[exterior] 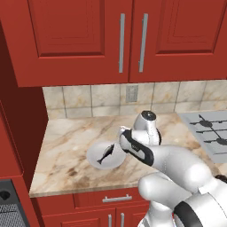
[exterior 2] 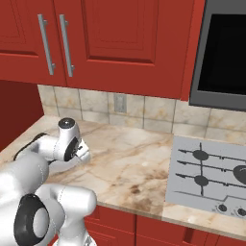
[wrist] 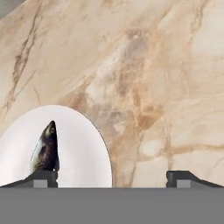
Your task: Take the fish from the oven and place it on the plate on the counter.
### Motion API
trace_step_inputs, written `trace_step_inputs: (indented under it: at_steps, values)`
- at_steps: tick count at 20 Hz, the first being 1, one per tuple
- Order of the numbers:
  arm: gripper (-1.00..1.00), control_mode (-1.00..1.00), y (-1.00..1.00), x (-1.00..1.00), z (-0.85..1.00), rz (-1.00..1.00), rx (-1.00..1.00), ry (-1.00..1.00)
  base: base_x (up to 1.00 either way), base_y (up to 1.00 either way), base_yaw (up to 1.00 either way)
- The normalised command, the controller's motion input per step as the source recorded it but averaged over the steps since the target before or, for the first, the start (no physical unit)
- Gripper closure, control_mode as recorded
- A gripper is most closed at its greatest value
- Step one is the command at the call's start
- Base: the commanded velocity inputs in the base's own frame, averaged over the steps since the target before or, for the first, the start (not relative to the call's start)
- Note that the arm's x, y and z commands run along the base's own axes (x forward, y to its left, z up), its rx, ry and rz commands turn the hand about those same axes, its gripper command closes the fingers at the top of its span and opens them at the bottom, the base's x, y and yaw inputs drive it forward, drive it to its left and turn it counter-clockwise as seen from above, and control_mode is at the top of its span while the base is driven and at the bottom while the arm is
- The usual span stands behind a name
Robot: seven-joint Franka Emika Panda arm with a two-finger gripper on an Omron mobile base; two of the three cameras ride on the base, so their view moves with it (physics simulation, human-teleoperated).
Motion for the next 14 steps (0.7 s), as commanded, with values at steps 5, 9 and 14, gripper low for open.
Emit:
trace_step_inputs:
  at_steps: [5, 9, 14]
  values:
    - [-1.0, -1.0, -0.95, 0.0, 0.72, -0.16, 0.0, -0.01, 0.0, 0.0, 0.0]
    - [-1.0, -1.0, -0.99, -0.05, 0.63, -0.12, 0.0, 0.0, 0.0, 0.0, 0.0]
    - [-1.0, -1.0, -0.79, -0.6, 0.77, -0.03, 0.05, -0.05, 0.0, 0.0, 0.0]
